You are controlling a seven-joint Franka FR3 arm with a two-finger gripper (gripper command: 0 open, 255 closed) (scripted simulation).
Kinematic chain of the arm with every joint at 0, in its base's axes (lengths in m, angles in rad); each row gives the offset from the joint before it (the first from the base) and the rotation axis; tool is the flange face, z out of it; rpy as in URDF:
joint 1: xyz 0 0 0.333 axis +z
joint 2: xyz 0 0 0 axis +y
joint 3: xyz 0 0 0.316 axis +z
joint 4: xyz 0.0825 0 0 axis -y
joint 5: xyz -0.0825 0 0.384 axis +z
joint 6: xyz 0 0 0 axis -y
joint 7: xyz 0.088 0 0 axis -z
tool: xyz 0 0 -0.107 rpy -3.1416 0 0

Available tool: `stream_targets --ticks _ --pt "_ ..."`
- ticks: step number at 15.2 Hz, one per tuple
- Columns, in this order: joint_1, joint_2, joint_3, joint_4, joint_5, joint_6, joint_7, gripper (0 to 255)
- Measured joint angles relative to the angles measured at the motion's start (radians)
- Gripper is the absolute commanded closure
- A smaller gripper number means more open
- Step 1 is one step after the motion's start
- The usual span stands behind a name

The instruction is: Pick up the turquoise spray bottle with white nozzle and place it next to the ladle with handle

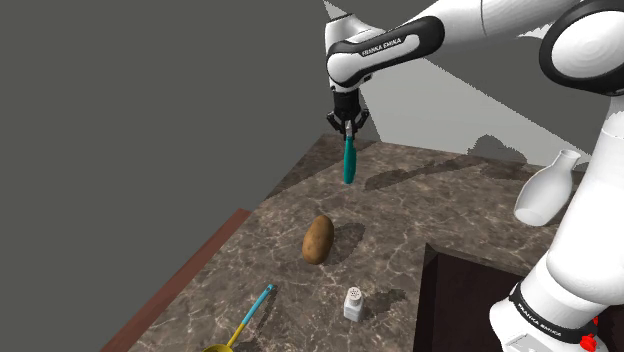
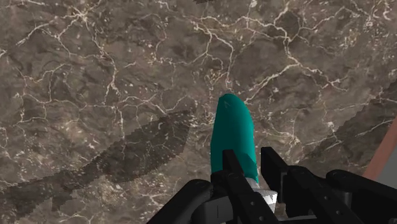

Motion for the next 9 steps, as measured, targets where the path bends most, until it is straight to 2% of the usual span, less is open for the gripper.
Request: stream_targets --ticks 9 --pt "0.001 -0.015 0.002 0.103 0.007 -0.117 -0.016 255"
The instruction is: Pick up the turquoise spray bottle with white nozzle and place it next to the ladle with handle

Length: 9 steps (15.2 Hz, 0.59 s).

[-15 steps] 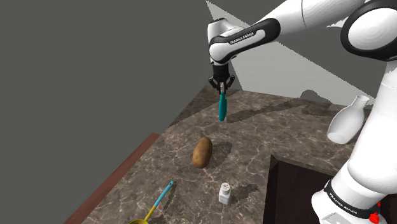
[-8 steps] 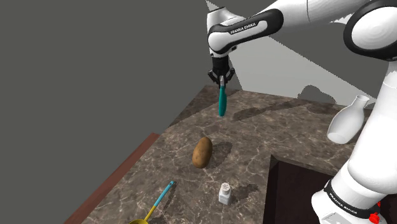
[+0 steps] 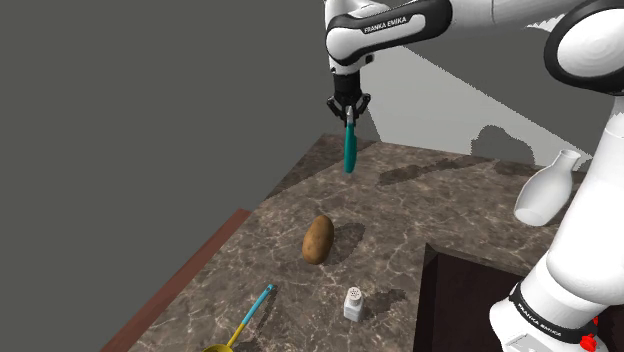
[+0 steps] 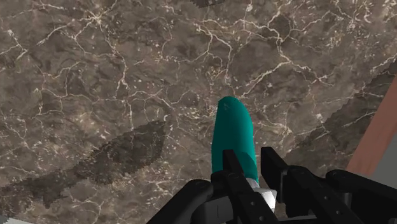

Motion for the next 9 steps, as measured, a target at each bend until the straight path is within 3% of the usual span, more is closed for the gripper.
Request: stream_targets --ticks 3,9 --pt "0.000 0.000 0.000 0.037 0.001 -0.038 -0.005 255" --pt "0.057 -0.057 0.044 -0.028 0.007 -0.041 0.095 255"
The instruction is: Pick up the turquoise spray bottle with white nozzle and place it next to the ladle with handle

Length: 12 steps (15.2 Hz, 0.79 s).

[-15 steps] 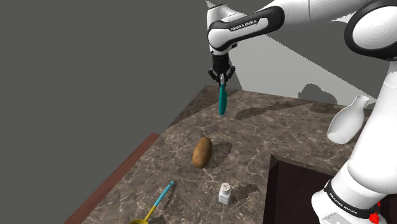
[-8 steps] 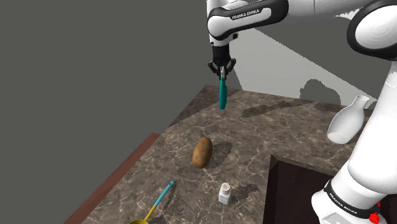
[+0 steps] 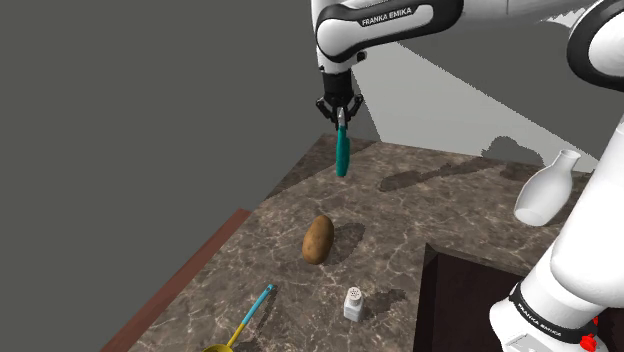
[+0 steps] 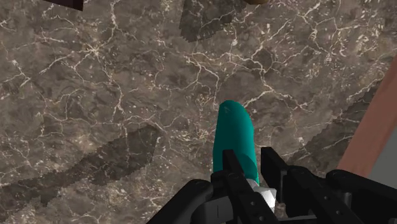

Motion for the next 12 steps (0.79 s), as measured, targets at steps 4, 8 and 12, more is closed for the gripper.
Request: stream_targets --ticks 4,8,12 --pt "0.046 -0.035 0.039 -0.047 0.006 0.003 0.085 255" --pt "0.096 -0.046 0.081 -0.055 0.010 -0.011 0.176 255" --pt "0.147 -0.026 0.124 -0.023 0.007 -0.036 0.267 255"
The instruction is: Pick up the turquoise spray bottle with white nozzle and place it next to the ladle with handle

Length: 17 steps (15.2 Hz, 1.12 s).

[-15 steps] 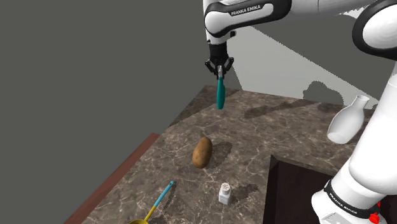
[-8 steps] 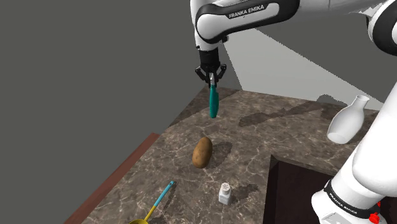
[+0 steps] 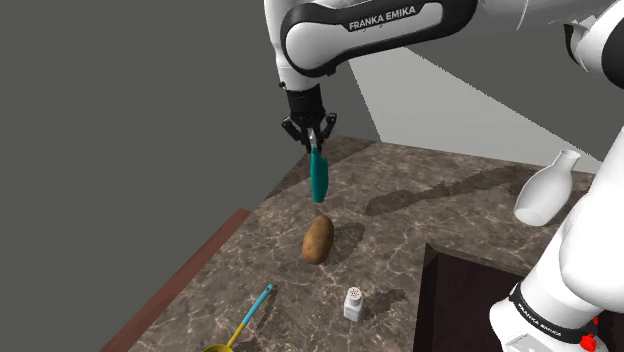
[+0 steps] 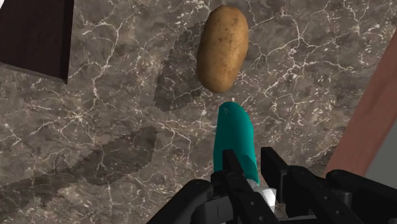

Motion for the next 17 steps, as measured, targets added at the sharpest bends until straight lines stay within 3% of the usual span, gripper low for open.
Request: stream_targets --ticks 3,12,17 --pt "0.039 -0.007 0.032 -0.014 0.004 0.000 0.070 255" --pt "0.172 0.093 0.122 0.112 -0.028 -0.058 0.288 255" --pt "0.189 0.109 0.131 0.074 -0.035 -0.010 0.324 255"
